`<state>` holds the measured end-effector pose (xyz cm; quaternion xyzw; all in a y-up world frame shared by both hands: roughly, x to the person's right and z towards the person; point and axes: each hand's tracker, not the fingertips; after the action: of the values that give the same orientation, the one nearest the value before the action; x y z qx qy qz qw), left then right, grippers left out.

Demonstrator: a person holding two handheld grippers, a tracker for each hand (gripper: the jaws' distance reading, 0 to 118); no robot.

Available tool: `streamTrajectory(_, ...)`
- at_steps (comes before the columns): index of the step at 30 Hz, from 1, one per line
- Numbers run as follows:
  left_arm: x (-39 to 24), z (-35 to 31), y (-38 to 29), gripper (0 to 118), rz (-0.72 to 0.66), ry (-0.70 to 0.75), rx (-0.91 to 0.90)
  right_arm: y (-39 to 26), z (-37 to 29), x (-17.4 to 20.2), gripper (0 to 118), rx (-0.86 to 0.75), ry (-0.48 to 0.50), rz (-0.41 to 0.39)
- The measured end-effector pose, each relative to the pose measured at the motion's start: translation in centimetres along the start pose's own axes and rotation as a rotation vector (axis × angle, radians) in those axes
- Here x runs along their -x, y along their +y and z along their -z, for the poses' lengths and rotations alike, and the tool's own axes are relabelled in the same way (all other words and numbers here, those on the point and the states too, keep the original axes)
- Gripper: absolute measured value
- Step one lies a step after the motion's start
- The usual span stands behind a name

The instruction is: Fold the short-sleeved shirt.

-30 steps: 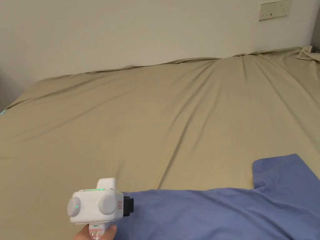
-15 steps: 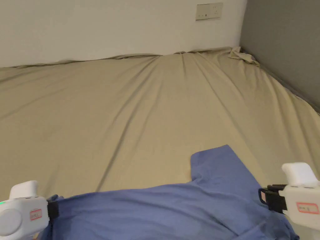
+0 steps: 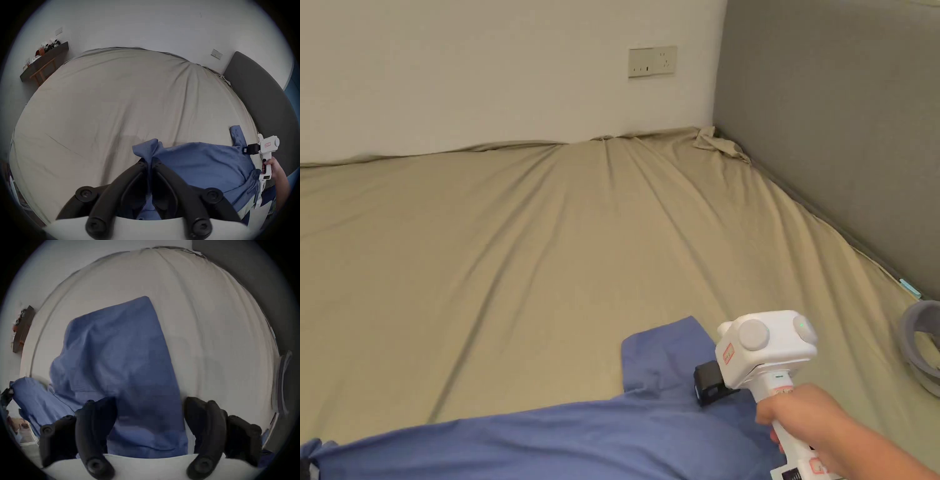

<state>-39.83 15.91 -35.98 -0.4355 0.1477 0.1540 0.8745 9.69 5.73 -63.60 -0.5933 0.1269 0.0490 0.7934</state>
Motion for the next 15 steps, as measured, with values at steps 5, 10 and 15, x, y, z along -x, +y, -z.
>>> streamTrajectory(5,0.6,0.9,0.1,2,-0.009,-0.004,0.026,-0.6,-4.2,0.4,4,-0.077,-0.002,-0.099)
streamTrajectory(10,2.4,0.6,1.2,2,-0.034,-0.045,0.029,-0.7,-7.3,-0.8,4,-0.121,0.104,-0.057)
streamTrajectory(15,3.9,-3.5,1.0,2,-0.007,-0.125,0.023,-3.8,-13.9,-0.4,4,-0.230,0.132,-0.142)
